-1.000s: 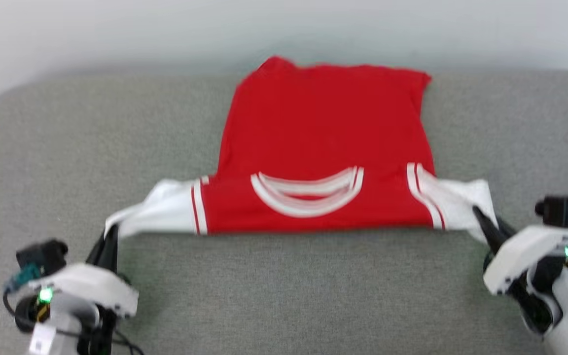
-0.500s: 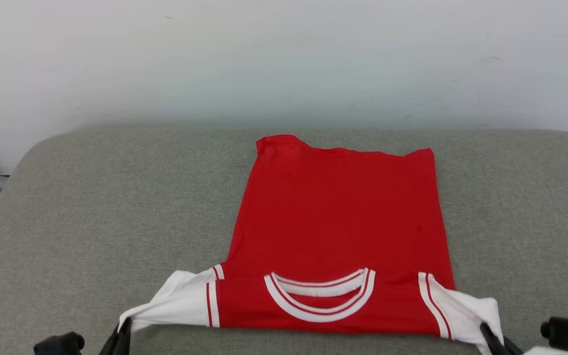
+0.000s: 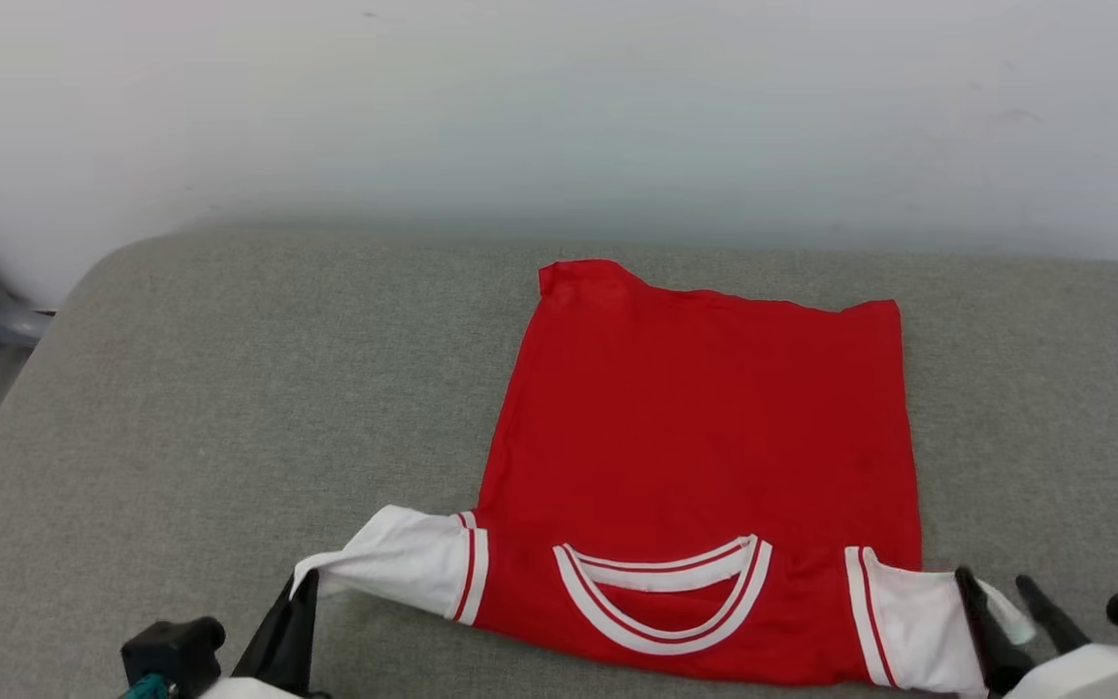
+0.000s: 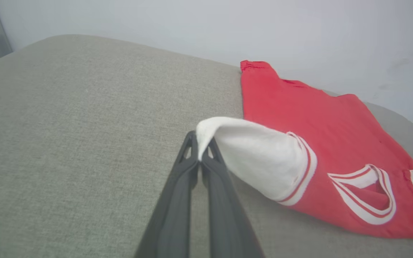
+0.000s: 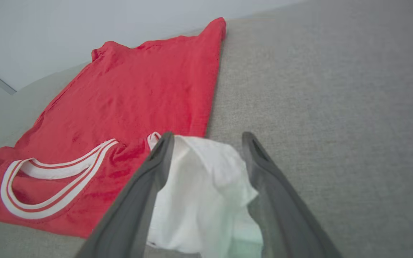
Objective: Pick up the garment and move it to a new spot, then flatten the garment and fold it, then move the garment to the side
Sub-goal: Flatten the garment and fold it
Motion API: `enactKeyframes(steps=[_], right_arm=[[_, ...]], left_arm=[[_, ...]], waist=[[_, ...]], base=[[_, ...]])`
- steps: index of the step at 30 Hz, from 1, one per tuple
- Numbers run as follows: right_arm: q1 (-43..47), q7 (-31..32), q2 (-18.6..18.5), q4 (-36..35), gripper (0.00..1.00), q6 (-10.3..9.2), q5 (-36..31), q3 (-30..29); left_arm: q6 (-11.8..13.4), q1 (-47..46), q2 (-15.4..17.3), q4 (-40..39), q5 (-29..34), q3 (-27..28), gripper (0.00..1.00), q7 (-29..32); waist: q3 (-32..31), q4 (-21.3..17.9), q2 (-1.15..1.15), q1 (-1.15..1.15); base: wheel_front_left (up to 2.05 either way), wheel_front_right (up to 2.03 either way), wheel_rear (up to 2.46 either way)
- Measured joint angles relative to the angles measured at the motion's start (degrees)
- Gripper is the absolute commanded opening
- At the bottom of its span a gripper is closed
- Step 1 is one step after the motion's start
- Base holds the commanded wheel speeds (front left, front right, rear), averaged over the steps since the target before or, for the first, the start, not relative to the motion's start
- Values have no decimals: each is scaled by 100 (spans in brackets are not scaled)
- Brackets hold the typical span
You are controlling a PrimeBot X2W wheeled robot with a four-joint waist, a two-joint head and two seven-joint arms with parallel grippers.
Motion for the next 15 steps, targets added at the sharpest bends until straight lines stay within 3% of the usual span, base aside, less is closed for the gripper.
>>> enactKeyframes(steps=[7, 15], right_arm=[[-1005, 368, 8, -98, 100, -1, -285, -786], [-2832, 1649, -410, 1036, 100, -1, -488, -1225]], left_arm=[[104, -360, -108, -454, 198, -85, 0, -33], [148, -842, -312, -813, 399, -256, 0, -66]], waist=[[296, 229, 0, 1], [846, 532, 0, 1]], base=[[0, 0, 0], [0, 0, 0]])
